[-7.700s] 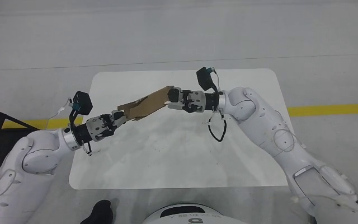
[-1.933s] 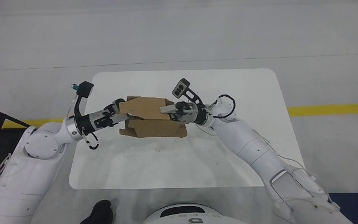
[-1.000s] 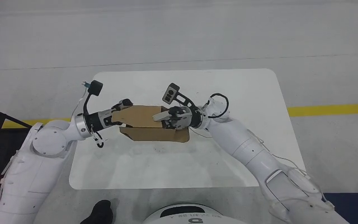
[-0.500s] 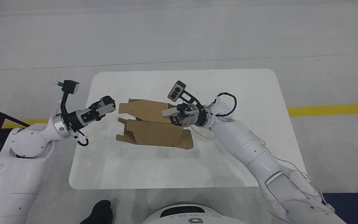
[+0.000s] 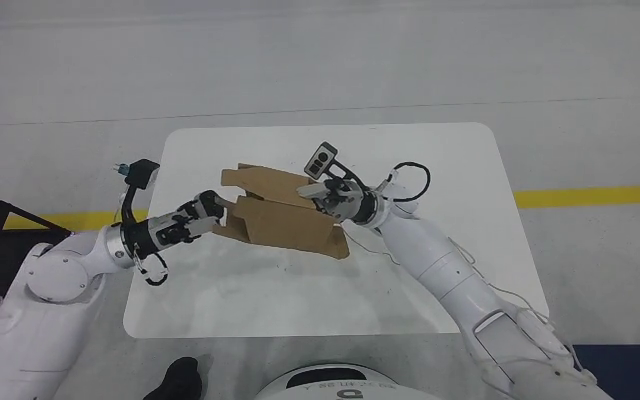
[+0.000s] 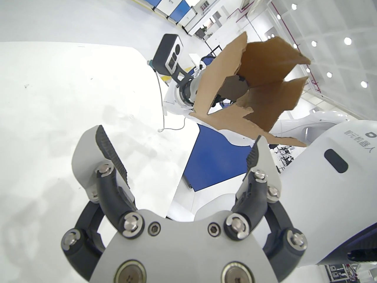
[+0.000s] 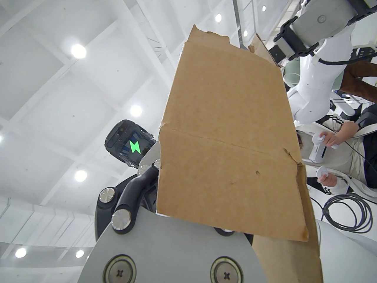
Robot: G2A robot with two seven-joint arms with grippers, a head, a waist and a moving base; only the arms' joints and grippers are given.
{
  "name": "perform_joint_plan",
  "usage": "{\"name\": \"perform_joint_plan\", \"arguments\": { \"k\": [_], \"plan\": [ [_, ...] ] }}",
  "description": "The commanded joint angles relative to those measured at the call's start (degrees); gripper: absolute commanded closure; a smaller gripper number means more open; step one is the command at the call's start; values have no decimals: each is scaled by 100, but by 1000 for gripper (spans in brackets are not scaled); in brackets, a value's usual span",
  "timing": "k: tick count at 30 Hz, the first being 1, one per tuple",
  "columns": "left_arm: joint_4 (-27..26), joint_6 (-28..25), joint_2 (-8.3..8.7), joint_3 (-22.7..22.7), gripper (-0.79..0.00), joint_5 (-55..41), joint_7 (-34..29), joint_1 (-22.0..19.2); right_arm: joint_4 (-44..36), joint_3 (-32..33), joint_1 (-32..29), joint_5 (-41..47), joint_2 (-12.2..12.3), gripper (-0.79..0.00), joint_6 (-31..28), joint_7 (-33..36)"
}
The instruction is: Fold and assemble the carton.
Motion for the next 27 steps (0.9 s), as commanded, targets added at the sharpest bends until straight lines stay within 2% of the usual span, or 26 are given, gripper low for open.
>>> {"name": "perform_joint_plan", "arguments": {
  "k": [1,15,27],
  "plan": [
    [-61,145,-12,86,-785,136,82,-74,31,3,10,6,-13,0,38,-12],
    [86,954,-75,649,-785,69,-116,-784,76,-17,43,-112,-99,0,202,46],
    [246,1119,-132,1055,-785,193,-301,-1112,113,-3,35,-151,-164,0,243,83]
  ]
}}
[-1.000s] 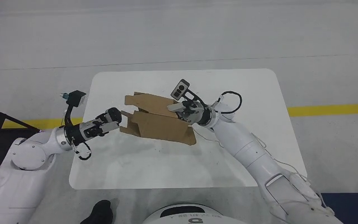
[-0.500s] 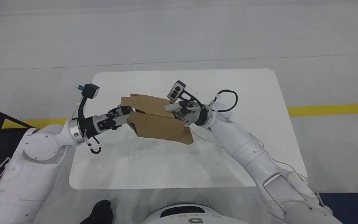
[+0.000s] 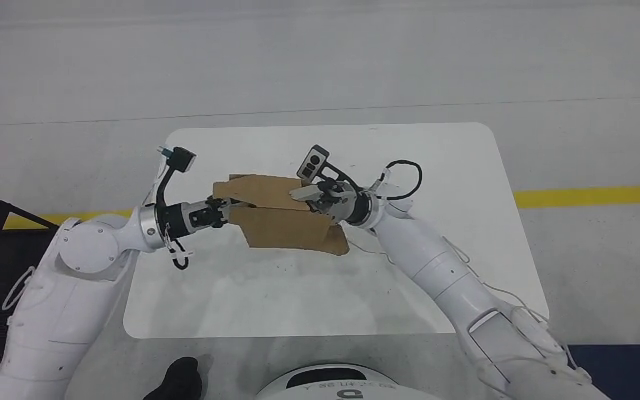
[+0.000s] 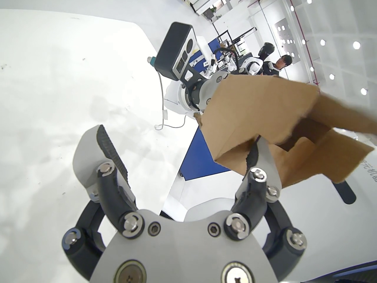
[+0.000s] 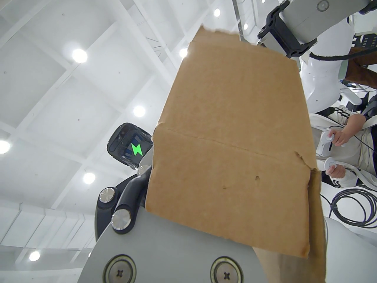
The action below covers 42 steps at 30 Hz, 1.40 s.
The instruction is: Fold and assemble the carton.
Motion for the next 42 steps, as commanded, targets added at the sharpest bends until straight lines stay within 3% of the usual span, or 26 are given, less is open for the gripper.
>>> {"name": "perform_joint_plan", "arguments": {
  "k": [1,8,19,25,33,42],
  "plan": [
    [-11,-1,-6,34,-785,29,-6,-10,5,-3,0,-12,-9,0,2,-1],
    [58,-91,-7,-84,-785,16,76,45,14,95,-18,-52,-16,0,-38,37],
    [90,-671,70,-1017,-785,-273,22,712,12,224,-46,-59,5,0,-165,6],
    [-277,-883,83,-1245,-785,-286,-76,946,-297,400,-254,-459,80,0,-157,-761],
    [-658,-596,64,-1062,-785,11,31,819,-600,461,-418,-669,117,0,-5,-983],
    [-390,-220,-4,-405,-785,405,206,308,-718,469,-481,-738,120,0,80,-964]
  ]
}}
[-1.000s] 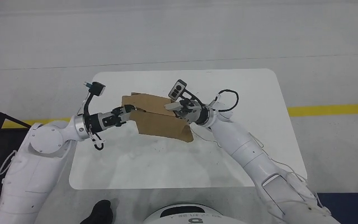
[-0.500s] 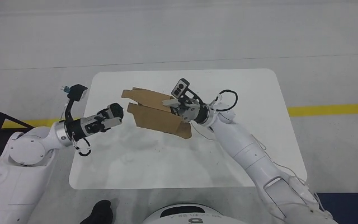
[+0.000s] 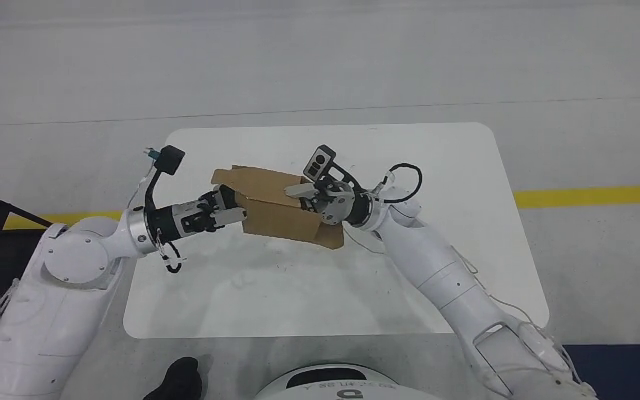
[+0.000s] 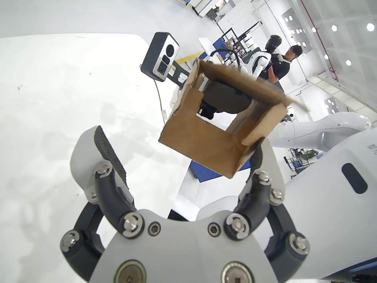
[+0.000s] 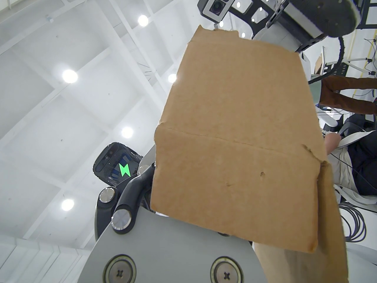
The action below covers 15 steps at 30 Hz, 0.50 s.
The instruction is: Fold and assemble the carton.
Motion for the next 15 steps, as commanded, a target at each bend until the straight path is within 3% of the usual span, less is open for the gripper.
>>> {"name": "perform_joint_plan", "arguments": {
  "k": [1,15],
  "plan": [
    [71,17,-12,81,-785,-17,16,-79,-9,-2,-6,-9,-2,0,13,-1],
    [261,71,-25,18,-785,-149,28,-179,-31,-25,-19,-33,-25,0,47,-15]
  ]
}}
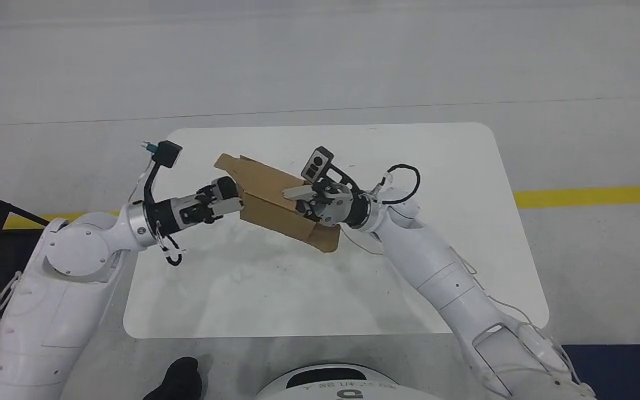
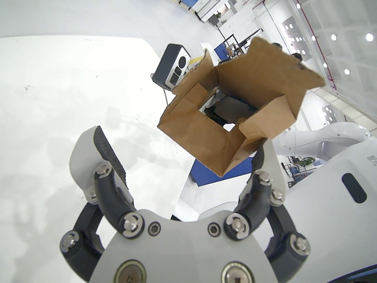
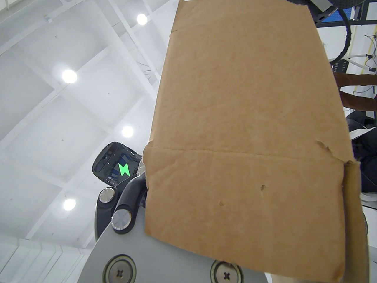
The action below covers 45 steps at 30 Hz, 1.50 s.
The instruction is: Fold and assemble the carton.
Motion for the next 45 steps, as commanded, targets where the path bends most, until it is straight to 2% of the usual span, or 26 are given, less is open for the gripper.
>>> {"name": "perform_joint_plan", "arguments": {
  "k": [1,17,24,34,39,45],
  "plan": [
    [17,14,-1,-16,-785,-25,-2,-7,0,-3,2,-6,-3,0,9,-4],
    [56,-254,-10,-170,-785,-250,-45,88,7,27,1,4,-14,0,49,87],
    [116,126,-38,69,-785,-99,-36,-119,-2,27,1,-12,-17,0,96,97],
    [104,59,-70,260,-785,-12,-44,-223,52,16,34,-14,-29,0,155,127],
    [300,-41,-56,47,-785,-77,-4,-156,113,72,28,179,-30,0,229,324],
    [769,-272,-46,-127,-785,-144,3,11,236,121,57,353,-32,0,346,594]
  ]
}}
